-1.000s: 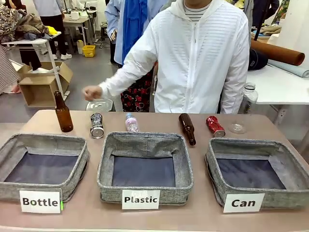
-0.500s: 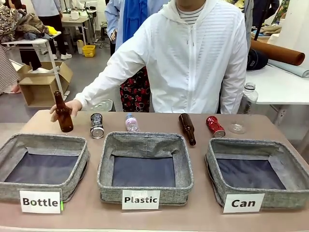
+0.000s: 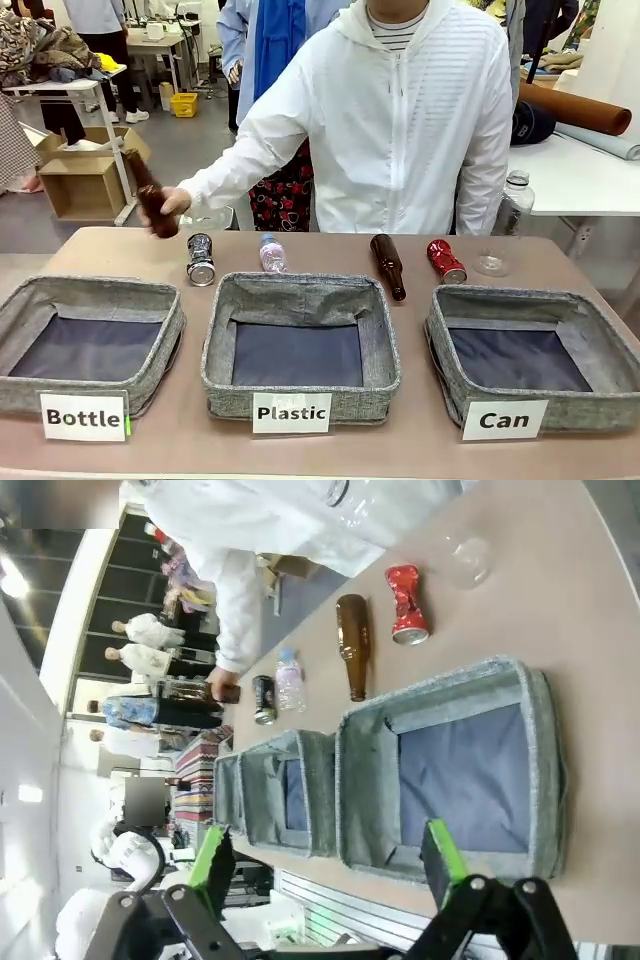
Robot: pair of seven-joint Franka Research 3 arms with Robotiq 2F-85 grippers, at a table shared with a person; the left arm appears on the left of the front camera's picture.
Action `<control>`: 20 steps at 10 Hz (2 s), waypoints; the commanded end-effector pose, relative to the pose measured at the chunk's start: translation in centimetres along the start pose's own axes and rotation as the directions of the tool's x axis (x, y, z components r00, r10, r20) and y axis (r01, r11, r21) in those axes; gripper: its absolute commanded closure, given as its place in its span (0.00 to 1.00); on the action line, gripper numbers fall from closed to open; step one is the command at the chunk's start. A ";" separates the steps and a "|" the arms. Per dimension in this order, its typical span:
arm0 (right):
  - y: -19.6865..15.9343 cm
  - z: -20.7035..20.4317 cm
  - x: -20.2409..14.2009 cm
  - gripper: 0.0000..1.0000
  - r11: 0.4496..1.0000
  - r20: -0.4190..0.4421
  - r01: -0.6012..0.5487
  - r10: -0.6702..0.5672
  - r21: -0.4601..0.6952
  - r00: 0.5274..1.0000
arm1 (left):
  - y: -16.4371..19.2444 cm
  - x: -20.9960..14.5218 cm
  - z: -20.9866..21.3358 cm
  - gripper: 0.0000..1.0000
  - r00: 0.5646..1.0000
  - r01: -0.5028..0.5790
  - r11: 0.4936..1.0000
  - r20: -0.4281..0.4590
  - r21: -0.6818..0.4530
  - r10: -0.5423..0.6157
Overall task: Sort the can waste into the basket.
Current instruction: Pick up the can waste from the table and place it in the right Fabric basket.
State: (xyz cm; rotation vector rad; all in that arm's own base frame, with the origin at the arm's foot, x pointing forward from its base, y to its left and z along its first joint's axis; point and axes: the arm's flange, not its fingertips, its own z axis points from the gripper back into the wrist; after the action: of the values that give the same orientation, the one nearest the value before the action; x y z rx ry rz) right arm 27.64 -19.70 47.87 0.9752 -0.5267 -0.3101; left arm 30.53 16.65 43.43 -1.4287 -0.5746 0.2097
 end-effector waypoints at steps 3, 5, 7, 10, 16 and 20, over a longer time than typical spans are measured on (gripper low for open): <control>11.8 -11.3 2.1 0.00 0.815 -0.180 -0.344 0.294 -0.466 0.939 | 0.0 -0.1 0.0 0.00 1.000 0.002 1.000 -0.003 0.003 -0.002; 15.2 -18.6 2.7 0.00 0.676 -0.300 -0.471 0.363 -0.567 0.882 | -2.9 -1.1 2.6 0.00 0.995 0.085 0.996 -0.059 0.026 -0.083; 17.0 -25.4 3.4 0.00 0.542 -0.405 -0.553 0.377 -0.632 0.833 | -5.9 -2.2 8.0 0.00 0.977 0.147 0.986 -0.141 -0.084 -0.158; 16.9 -34.1 6.7 0.00 0.494 -0.440 -0.599 0.409 -0.630 0.800 | -8.5 -6.0 16.1 0.00 0.951 0.254 0.952 -0.134 -0.170 -0.278; 13.2 -38.1 7.6 0.00 0.534 -0.456 -0.581 0.361 -0.615 0.814 | -6.8 -7.7 13.2 0.00 0.957 0.222 0.964 -0.158 -0.143 -0.244; 9.9 -46.9 8.7 0.00 0.460 -0.534 -0.604 0.287 -0.651 0.795 | -5.0 -5.4 2.2 0.00 0.918 0.103 0.991 -0.376 -0.090 -0.129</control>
State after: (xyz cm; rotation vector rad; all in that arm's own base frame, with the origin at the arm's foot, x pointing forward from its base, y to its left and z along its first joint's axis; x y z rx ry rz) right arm 58.92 12.62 37.48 0.0080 -0.2355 0.1667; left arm 22.01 17.22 46.85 -1.4510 -0.4102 -0.1798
